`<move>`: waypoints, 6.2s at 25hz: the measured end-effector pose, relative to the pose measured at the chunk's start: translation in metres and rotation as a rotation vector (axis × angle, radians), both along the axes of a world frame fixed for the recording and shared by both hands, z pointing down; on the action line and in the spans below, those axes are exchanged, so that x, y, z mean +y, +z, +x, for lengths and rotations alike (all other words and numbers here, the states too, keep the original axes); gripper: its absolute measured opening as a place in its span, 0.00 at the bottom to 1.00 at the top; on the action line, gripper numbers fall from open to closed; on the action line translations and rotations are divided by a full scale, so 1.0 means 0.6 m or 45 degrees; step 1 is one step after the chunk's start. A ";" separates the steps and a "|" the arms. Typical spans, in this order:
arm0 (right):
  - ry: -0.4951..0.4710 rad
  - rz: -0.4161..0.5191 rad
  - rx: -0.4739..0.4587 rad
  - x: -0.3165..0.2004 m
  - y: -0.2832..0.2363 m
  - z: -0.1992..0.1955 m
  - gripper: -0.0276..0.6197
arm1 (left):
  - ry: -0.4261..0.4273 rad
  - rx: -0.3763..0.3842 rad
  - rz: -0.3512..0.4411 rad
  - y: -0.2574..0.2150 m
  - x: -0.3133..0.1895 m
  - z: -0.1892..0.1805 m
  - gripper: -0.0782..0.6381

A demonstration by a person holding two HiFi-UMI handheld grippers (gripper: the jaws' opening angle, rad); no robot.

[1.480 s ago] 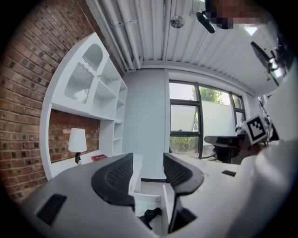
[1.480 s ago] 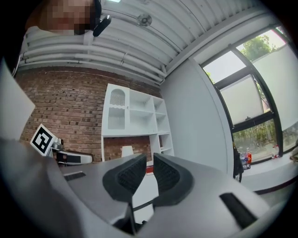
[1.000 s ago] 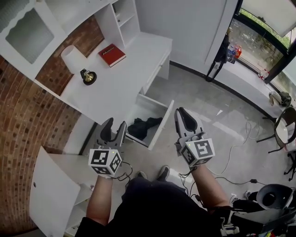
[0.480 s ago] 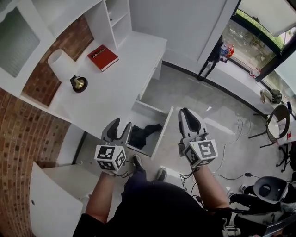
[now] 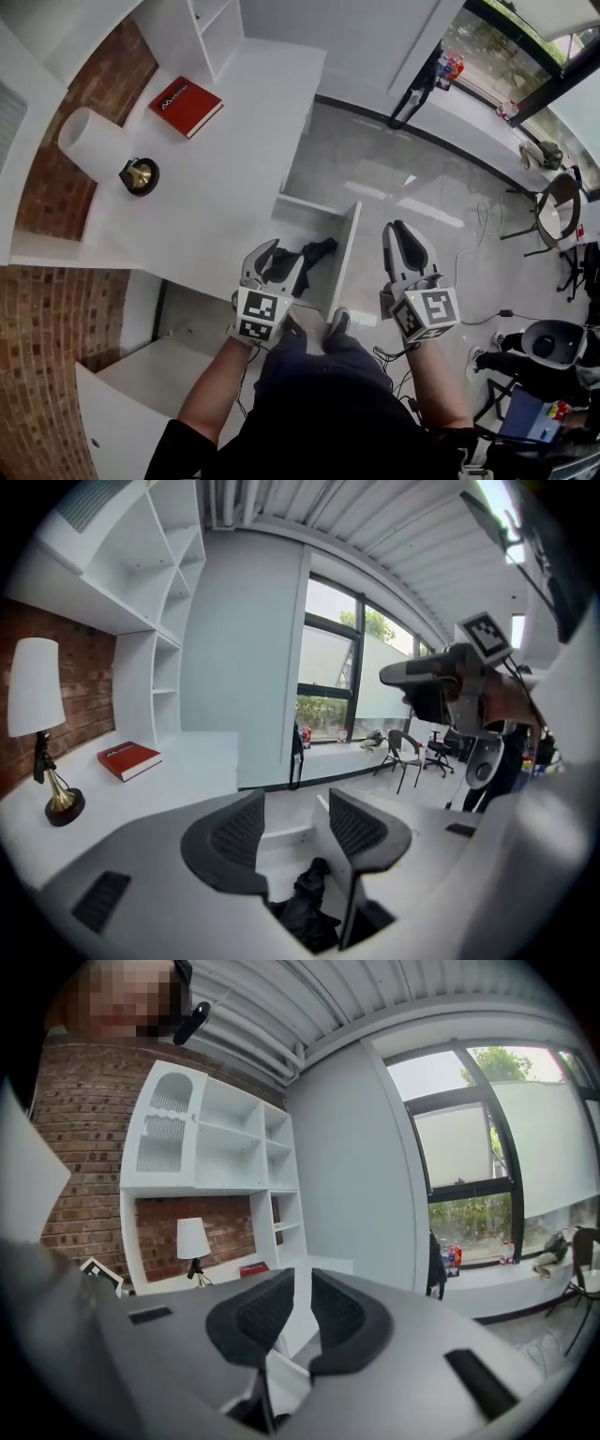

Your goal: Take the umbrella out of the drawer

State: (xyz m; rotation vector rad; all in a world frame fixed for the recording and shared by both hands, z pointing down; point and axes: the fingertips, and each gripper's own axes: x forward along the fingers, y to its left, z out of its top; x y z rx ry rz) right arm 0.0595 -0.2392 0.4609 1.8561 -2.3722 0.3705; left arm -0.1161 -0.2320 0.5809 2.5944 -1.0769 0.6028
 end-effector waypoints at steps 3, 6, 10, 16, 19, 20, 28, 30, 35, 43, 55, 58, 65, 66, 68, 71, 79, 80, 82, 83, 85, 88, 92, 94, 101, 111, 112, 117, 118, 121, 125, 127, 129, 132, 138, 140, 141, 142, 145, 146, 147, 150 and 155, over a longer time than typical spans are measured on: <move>0.044 -0.029 -0.001 -0.007 0.021 0.029 0.12 | 0.051 -0.067 -0.010 0.046 0.003 0.027 0.39; 0.046 -0.052 -0.005 -0.016 0.043 0.055 0.14 | 0.096 -0.138 -0.020 0.095 0.002 0.056 0.42; 0.017 -0.078 -0.028 -0.022 0.080 0.085 0.18 | 0.185 -0.226 -0.093 0.175 0.005 0.091 0.45; 0.058 -0.124 -0.064 -0.024 0.124 0.138 0.19 | 0.308 -0.431 -0.193 0.319 0.016 0.109 0.45; 0.067 -0.147 -0.069 -0.023 0.150 0.157 0.19 | 0.367 -0.571 -0.259 0.395 0.021 0.101 0.49; 0.072 -0.167 -0.066 -0.021 0.158 0.162 0.19 | 0.390 -0.617 -0.277 0.420 0.025 0.099 0.50; 0.086 -0.274 -0.047 -0.010 0.211 0.189 0.18 | 0.483 -0.809 -0.484 0.566 0.054 0.082 0.55; 0.088 -0.289 -0.044 -0.009 0.221 0.192 0.18 | 0.517 -0.850 -0.517 0.592 0.056 0.079 0.55; 0.088 -0.331 -0.041 -0.002 0.245 0.195 0.17 | 0.537 -0.903 -0.567 0.633 0.057 0.081 0.55; 0.081 -0.352 -0.057 0.005 0.270 0.192 0.17 | 0.530 -0.932 -0.645 0.671 0.051 0.077 0.55; 0.080 -0.379 -0.062 0.006 0.278 0.185 0.15 | 0.530 -0.994 -0.660 0.673 0.053 0.076 0.51; 0.076 -0.370 -0.059 0.004 0.269 0.185 0.15 | 0.516 -0.990 -0.647 0.662 0.055 0.073 0.49; 0.087 -0.350 -0.076 0.010 0.255 0.194 0.14 | 0.359 -0.804 -0.688 0.606 0.029 0.078 0.49; 0.085 -0.351 -0.080 0.010 0.252 0.191 0.14 | 0.332 -0.777 -0.691 0.597 0.027 0.080 0.49; 0.080 -0.345 -0.091 0.010 0.246 0.186 0.14 | 0.284 -0.730 -0.689 0.581 0.023 0.082 0.49; 0.070 -0.320 -0.096 0.009 0.229 0.181 0.14 | 0.239 -0.680 -0.683 0.560 0.025 0.086 0.49; 0.067 -0.261 -0.098 0.018 0.178 0.194 0.13 | 0.208 -0.564 -0.622 0.458 0.026 0.108 0.49; 0.067 -0.253 -0.100 0.020 0.172 0.196 0.13 | 0.195 -0.548 -0.616 0.445 0.024 0.108 0.49; 0.065 -0.235 -0.105 0.023 0.159 0.198 0.13 | 0.163 -0.515 -0.607 0.418 0.019 0.108 0.49; 0.062 -0.227 -0.108 0.024 0.152 0.200 0.13 | 0.148 -0.491 -0.607 0.404 0.017 0.109 0.49; 0.057 -0.212 -0.116 0.026 0.139 0.202 0.13 | 0.116 -0.425 -0.613 0.373 0.015 0.113 0.49; 0.048 -0.185 -0.136 0.023 0.121 0.201 0.13 | 0.076 -0.348 -0.595 0.326 0.008 0.116 0.49; 0.027 -0.145 -0.154 0.020 0.094 0.200 0.12 | 0.031 -0.293 -0.546 0.262 0.003 0.113 0.49; 0.018 -0.129 -0.160 0.019 0.081 0.196 0.12 | 0.003 -0.257 -0.528 0.231 0.003 0.109 0.49; -0.037 -0.074 -0.171 0.012 0.039 0.160 0.11 | -0.099 -0.159 -0.445 0.137 -0.010 0.069 0.49; -0.048 -0.004 -0.136 -0.020 -0.011 0.115 0.10 | -0.200 -0.192 -0.369 0.088 -0.064 -0.050 0.49; -0.052 0.000 -0.128 -0.024 -0.015 0.108 0.10 | -0.209 -0.193 -0.368 0.087 -0.072 -0.063 0.49; -0.059 0.006 -0.106 -0.037 -0.027 0.076 0.10 | -0.248 -0.193 -0.366 0.082 -0.115 -0.119 0.49; -0.056 0.007 -0.103 -0.041 -0.029 0.070 0.10 | -0.255 -0.192 -0.368 0.082 -0.123 -0.131 0.49; -0.041 0.007 -0.094 -0.051 -0.030 0.057 0.10 | -0.276 -0.194 -0.378 0.089 -0.143 -0.168 0.49; -0.014 -0.014 -0.102 -0.062 -0.024 0.043 0.10 | -0.284 -0.228 -0.399 0.105 -0.168 -0.212 0.49; -0.005 -0.021 -0.108 -0.069 -0.021 0.034 0.10 | -0.281 -0.251 -0.406 0.115 -0.181 -0.233 0.49; 0.001 -0.024 -0.107 -0.075 -0.019 0.024 0.10 | -0.279 -0.276 -0.419 0.127 -0.192 -0.252 0.49; 0.007 -0.024 -0.105 -0.083 -0.018 0.011 0.10 | -0.272 -0.324 -0.442 0.148 -0.209 -0.279 0.49; 0.031 -0.029 -0.083 -0.091 -0.015 -0.006 0.10 | -0.250 -0.485 -0.498 0.206 -0.235 -0.335 0.49; 0.032 -0.024 -0.055 -0.093 -0.014 -0.011 0.10 | -0.233 -0.535 -0.507 0.218 -0.239 -0.345 0.49; 0.031 -0.021 -0.044 -0.094 -0.013 -0.014 0.10 | -0.224 -0.551 -0.523 0.227 -0.238 -0.349 0.49; 0.031 -0.020 -0.040 -0.095 -0.012 -0.017 0.10 | -0.217 -0.561 -0.546 0.237 -0.236 -0.353 0.49; 0.035 -0.028 -0.055 -0.095 -0.007 -0.023 0.10 | -0.214 -0.581 -0.620 0.267 -0.228 -0.359 0.49; 0.035 -0.031 -0.057 -0.095 -0.007 -0.023 0.10 | -0.216 -0.590 -0.631 0.273 -0.227 -0.359 0.49; 0.035 -0.033 -0.057 -0.095 -0.007 -0.023 0.10 | -0.216 -0.598 -0.634 0.277 -0.226 -0.359 0.49; 0.037 -0.036 -0.054 -0.097 -0.007 -0.021 0.10 | -0.210 -0.614 -0.630 0.282 -0.230 -0.357 0.49; 0.037 -0.050 -0.054 -0.097 0.002 -0.017 0.10 | -0.238 -0.650 -0.653 0.292 -0.234 -0.359 0.51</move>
